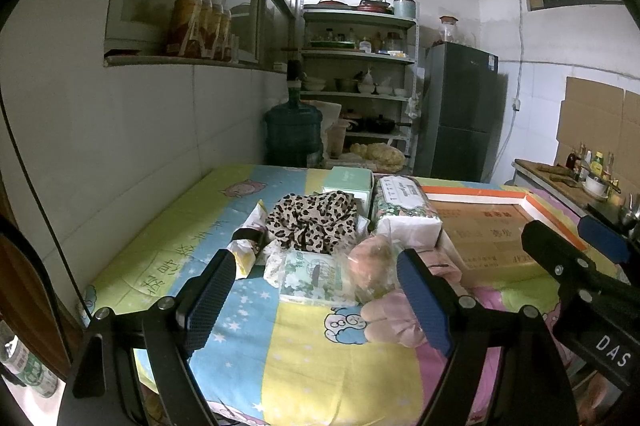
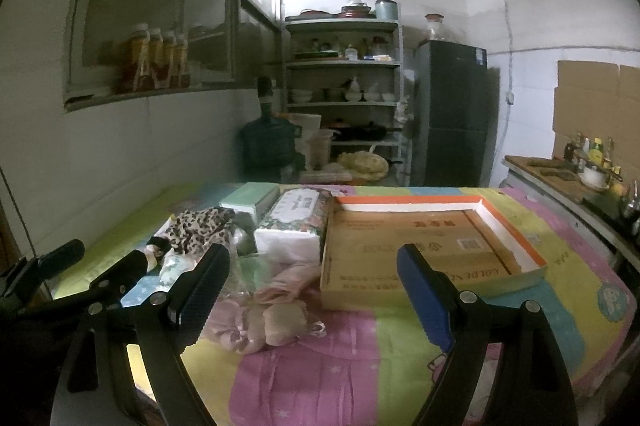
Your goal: Organize soft objects
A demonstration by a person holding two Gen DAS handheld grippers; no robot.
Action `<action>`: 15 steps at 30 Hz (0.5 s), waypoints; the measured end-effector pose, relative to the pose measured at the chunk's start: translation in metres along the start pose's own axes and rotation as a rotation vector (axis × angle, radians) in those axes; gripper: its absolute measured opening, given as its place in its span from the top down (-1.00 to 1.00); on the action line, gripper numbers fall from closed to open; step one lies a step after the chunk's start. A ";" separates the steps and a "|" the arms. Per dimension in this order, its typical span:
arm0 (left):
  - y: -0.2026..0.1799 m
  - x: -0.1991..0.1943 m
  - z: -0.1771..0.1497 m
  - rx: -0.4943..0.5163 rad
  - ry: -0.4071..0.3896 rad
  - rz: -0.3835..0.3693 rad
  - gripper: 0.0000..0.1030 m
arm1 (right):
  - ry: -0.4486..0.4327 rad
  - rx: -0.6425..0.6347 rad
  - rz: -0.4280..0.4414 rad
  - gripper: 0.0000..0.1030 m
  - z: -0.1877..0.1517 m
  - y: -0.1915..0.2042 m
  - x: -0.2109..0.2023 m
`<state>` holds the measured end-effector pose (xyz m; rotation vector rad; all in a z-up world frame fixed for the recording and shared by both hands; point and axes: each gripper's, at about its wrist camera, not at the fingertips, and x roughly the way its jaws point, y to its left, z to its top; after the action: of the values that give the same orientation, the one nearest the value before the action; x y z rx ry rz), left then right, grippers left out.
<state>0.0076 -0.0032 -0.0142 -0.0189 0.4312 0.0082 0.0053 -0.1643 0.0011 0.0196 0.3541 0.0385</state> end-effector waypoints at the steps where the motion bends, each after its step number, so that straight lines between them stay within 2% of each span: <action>1: 0.000 0.000 0.000 0.000 0.000 0.000 -0.61 | 0.000 -0.001 0.002 -0.68 0.000 0.000 0.000; 15: 0.001 0.001 0.000 -0.004 0.002 -0.001 -0.61 | 0.003 -0.003 0.015 -0.68 0.000 0.003 0.000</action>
<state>0.0086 -0.0025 -0.0148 -0.0236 0.4330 0.0079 0.0055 -0.1609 0.0016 0.0193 0.3569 0.0538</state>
